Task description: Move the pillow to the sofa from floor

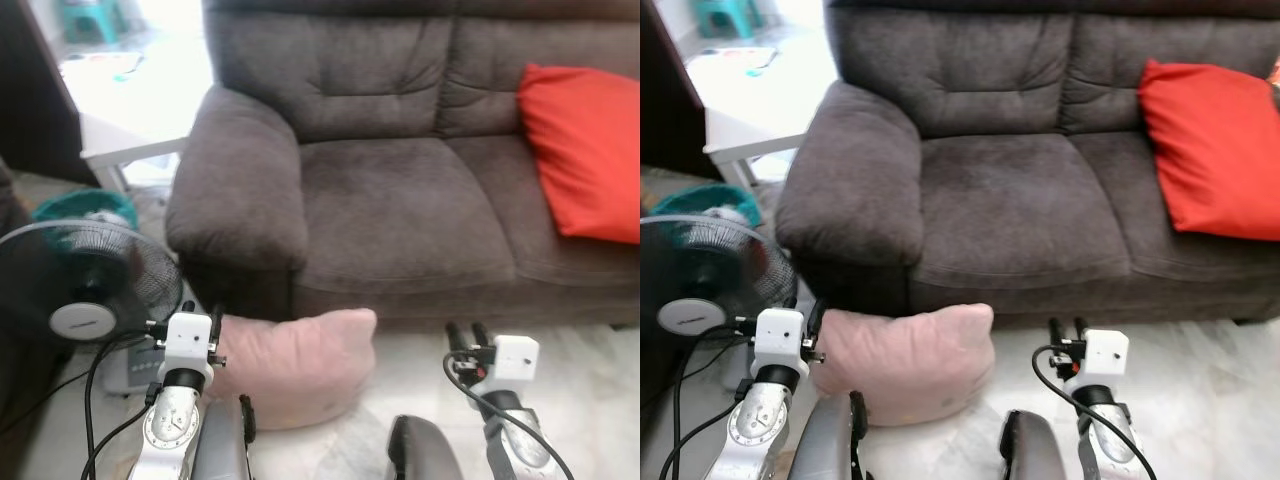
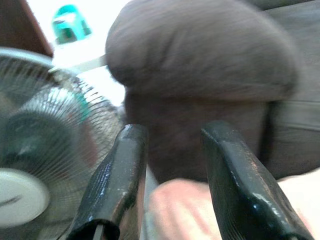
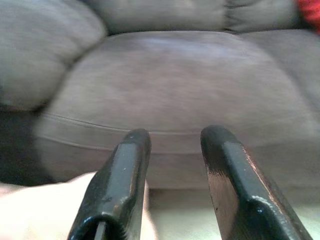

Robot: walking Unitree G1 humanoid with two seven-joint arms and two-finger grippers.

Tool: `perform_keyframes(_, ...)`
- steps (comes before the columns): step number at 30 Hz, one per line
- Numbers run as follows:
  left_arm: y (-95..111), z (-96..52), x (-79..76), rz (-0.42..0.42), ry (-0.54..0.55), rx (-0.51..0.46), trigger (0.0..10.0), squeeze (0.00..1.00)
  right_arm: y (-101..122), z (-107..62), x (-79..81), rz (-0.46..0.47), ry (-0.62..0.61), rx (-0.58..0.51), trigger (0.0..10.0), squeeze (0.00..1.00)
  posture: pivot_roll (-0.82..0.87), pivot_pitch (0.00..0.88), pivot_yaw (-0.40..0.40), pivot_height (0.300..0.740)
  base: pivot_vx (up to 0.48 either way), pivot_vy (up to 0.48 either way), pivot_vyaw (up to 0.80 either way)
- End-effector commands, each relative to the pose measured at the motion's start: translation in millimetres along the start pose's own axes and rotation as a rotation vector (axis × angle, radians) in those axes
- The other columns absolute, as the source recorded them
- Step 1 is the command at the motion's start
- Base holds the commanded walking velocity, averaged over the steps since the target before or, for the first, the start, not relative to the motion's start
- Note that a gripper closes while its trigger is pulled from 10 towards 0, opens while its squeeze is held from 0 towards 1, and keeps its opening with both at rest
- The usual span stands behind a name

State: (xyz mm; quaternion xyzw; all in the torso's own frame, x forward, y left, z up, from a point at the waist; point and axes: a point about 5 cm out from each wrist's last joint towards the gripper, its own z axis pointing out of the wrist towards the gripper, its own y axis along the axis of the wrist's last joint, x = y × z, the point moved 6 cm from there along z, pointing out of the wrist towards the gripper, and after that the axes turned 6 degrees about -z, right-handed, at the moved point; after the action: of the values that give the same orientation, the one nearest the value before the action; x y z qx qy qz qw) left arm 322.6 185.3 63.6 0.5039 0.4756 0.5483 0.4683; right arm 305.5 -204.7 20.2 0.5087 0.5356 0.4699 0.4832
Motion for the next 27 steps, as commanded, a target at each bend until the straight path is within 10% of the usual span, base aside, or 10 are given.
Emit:
perform_keyframes(1,-5,-0.3,4.9,-0.010,0.016,0.026,10.0,0.00,-1,-1.3,8.1,0.001,0.018,-0.001,10.0,0.00,0.05,0.048,-0.040,0.540,0.000,0.000,0.80)
perform_keyframes(23,-19,1.5,-2.9,0.003,-0.057,0.093,10.0,0.00,-7,0.6,13.9,0.016,0.039,0.039,10.0,0.00,0.06,0.045,-0.036,0.540,0.000,0.000,0.09)
perform_keyframes(25,-20,1.9,-3.0,0.011,-0.061,0.099,10.0,1.00,-7,0.6,14.5,0.017,0.041,0.039,10.0,0.00,0.06,0.046,-0.036,0.540,0.000,0.000,0.00)
perform_keyframes(27,-20,1.8,-3.6,0.004,-0.063,0.099,10.0,1.00,-7,0.7,14.5,0.018,0.040,0.039,10.0,0.00,0.06,0.046,-0.036,0.540,0.000,0.000,0.00)
